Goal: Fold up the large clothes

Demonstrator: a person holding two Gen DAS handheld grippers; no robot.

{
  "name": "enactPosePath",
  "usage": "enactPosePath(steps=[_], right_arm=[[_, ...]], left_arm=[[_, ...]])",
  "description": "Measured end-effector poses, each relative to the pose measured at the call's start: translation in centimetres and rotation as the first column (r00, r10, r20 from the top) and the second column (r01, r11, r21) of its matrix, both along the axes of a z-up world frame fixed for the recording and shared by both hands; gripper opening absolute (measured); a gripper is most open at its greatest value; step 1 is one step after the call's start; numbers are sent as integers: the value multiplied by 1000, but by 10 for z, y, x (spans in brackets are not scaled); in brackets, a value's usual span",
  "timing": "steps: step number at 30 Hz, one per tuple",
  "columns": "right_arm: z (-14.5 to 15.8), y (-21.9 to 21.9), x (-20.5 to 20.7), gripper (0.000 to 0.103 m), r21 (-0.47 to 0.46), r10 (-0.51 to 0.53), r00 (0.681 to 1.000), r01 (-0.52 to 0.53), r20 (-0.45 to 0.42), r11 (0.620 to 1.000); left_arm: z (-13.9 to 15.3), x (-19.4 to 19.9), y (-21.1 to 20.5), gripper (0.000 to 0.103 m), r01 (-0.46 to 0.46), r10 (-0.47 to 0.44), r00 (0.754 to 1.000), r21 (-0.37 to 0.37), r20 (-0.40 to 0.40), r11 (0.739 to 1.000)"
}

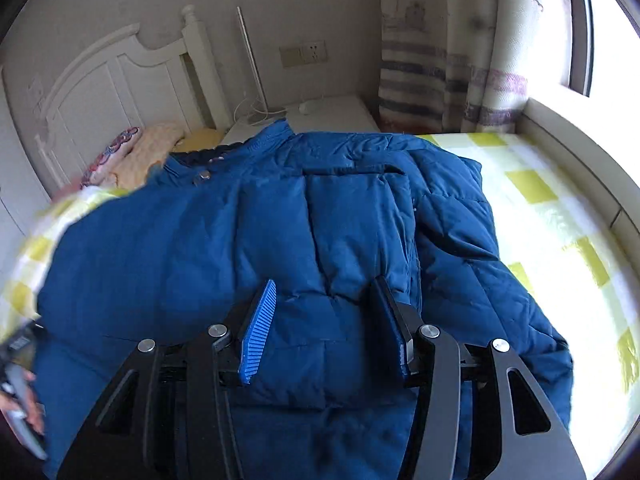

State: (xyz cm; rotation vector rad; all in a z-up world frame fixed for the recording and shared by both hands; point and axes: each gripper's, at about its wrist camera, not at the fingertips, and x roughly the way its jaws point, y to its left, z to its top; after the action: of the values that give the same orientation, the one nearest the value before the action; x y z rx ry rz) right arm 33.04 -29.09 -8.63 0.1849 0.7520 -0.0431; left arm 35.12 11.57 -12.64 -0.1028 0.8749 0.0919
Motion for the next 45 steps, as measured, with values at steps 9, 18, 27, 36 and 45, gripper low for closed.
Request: enactPosePath(steps=[9,18,27,36,45], right_arm=[[-2,13,0,51,-74,4,1000,-4,-7,997],[-2,9,2,52,-20,10,1000,-9,4,1000],[-1,10,2,55,-28,20,1000,-20,4,999],[-1,7,1,57,-2,28,1000,-28,10,1000],[-1,10,1,61,-2,40,999,-40,6,999]], left_arm=[[123,-59,10,100,-77,153,887,-187,435,979],[21,66,-113,101,201,-200,979,11,-35,980],[65,71,-142,101,220,-221,971,16,90,975],[17,122,-232,101,290,-283,957,174,-60,941],[33,105,-283,101,465,-463,885,152,-48,872]])
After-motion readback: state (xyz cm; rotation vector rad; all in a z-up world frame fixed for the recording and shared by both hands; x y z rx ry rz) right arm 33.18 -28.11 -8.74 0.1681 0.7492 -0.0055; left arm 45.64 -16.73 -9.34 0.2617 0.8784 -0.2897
